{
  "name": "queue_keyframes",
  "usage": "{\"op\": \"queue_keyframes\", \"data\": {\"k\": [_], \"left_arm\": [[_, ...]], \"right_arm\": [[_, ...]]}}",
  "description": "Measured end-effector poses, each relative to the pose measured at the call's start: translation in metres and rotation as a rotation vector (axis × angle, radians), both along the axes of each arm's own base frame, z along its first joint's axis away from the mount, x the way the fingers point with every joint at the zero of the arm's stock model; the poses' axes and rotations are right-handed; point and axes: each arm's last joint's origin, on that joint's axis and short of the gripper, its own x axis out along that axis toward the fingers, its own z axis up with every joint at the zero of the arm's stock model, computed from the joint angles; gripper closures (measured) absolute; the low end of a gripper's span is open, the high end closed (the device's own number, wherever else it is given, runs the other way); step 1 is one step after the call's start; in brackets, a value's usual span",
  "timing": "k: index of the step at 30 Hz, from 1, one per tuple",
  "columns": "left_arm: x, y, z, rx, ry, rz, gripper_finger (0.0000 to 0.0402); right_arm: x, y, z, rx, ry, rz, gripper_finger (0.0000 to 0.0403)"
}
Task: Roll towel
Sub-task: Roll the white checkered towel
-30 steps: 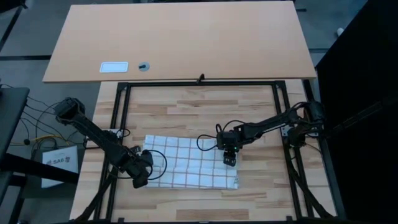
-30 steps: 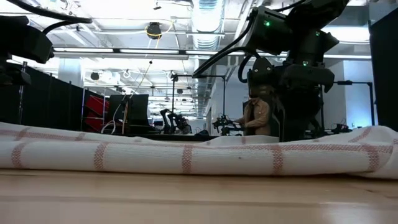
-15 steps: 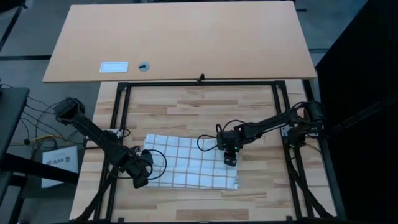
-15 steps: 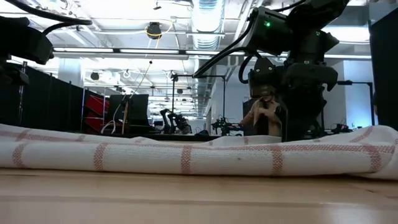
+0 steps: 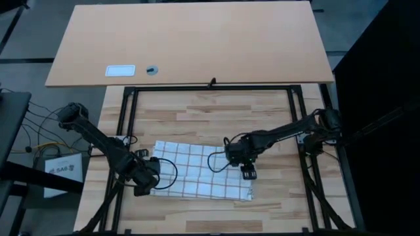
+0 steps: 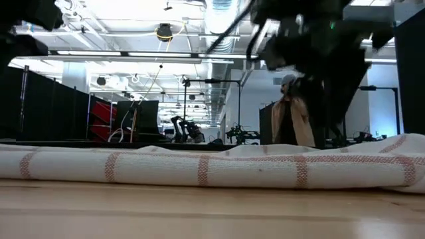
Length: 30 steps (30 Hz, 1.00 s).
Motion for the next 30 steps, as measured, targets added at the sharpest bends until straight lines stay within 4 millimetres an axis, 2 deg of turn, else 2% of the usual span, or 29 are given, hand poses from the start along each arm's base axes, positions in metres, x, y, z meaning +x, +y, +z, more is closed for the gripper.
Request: {"op": "queue_keyframes", "data": {"k": [2, 5, 10, 16, 18, 22, 27, 30], "left_arm": [[0.004, -0.006, 0.008, -0.048, -0.033, 0.000, 0.0273], [0.013, -0.027, 0.015, -0.118, -0.070, -0.041, 0.0273], [0.019, -0.061, 0.006, -0.029, 0.016, -0.119, 0.0273], [0.031, -0.100, 0.006, 0.051, -0.015, -0.175, 0.0273], [0.033, -0.106, 0.006, 0.114, -0.052, -0.191, 0.0273], [0.027, -0.108, -0.008, 0.301, -0.082, -0.222, 0.0273], [0.028, -0.114, -0.025, 0.342, -0.075, -0.233, 0.0273], [0.031, -0.118, -0.031, 0.350, -0.102, -0.227, 0.0273]], "right_arm": [[0.000, 0.015, 0.012, -0.002, 0.002, 0.019, 0.0220], [-0.002, 0.052, 0.025, 0.019, -0.038, 0.063, 0.0220], [-0.013, 0.110, 0.035, 0.112, -0.112, 0.006, 0.0211], [-0.027, 0.148, 0.039, 0.178, -0.159, -0.126, 0.0170], [-0.029, 0.153, 0.039, 0.140, -0.206, -0.132, 0.0159], [-0.025, 0.144, 0.039, 0.014, -0.278, -0.160, 0.0154], [-0.017, 0.133, 0.039, -0.059, -0.330, -0.169, 0.0154], [-0.013, 0.132, 0.034, -0.082, -0.335, -0.153, 0.0154]]}}
